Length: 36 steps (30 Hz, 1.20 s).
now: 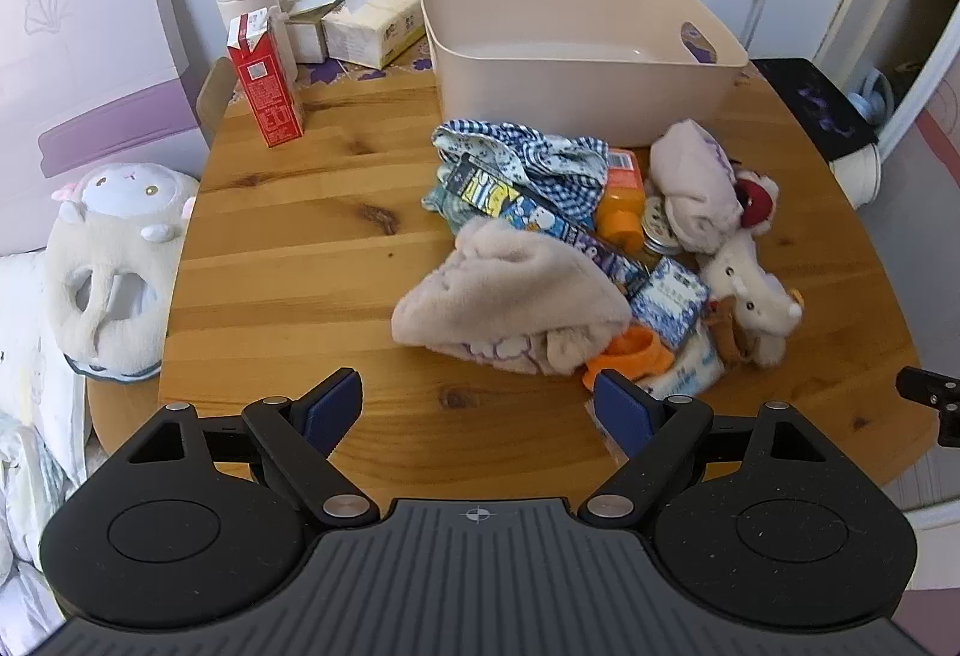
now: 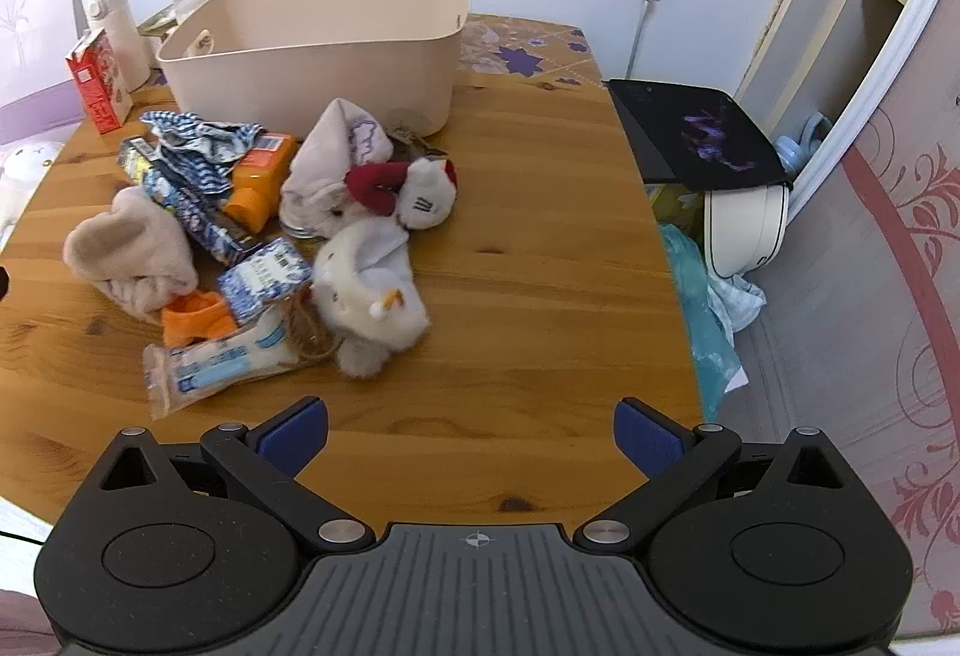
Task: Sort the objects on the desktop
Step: 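Reach the left gripper into the beige fleece cloth while the right gripper grasps the white plush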
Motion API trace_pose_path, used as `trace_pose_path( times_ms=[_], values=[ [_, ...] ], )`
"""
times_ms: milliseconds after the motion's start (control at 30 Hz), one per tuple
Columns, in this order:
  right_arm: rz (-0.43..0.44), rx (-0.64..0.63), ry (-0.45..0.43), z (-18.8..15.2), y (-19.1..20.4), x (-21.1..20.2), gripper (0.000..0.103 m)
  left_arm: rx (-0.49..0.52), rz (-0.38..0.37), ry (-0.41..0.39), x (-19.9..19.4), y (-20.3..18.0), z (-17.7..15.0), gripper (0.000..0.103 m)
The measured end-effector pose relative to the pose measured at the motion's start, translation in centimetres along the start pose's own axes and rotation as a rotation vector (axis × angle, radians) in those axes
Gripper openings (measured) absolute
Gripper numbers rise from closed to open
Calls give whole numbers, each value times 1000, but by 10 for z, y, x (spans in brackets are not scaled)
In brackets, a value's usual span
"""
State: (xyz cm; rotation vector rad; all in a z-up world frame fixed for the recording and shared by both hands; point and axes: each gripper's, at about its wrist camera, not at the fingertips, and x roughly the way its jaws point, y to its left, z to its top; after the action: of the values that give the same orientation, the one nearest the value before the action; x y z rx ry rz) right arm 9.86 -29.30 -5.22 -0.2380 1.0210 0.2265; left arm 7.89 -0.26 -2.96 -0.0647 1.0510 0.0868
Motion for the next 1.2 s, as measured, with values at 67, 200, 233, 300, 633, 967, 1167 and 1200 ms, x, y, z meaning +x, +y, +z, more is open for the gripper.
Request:
trace_pose_path(
  times_ms=[67,200,233,300,633,967,1167,1200],
  values=[
    [5,-7,-2,4,-3,5,103,-6,-1,1,5,0,4,86],
    [21,-24,-8,11,-8,16,103,-8,7,4,16,-1,11,86],
    [28,-26,-10,13,-9,19,103,-7,11,4,19,-2,13,86],
    [44,-30,-13,16,-12,24,103,-4,16,5,24,-2,16,86],
    [99,-66,-26,32,-16,53,103,24,16,5,54,-8,32,86],
    [199,-121,-15,39,-12,84,103,73,62,11,87,-13,40,86],
    [230,-171,-14,45,-5,100,103,107,55,2,104,-16,44,86],
    [237,-178,-9,46,-4,103,103,116,56,3,108,-17,45,86]
  ],
)
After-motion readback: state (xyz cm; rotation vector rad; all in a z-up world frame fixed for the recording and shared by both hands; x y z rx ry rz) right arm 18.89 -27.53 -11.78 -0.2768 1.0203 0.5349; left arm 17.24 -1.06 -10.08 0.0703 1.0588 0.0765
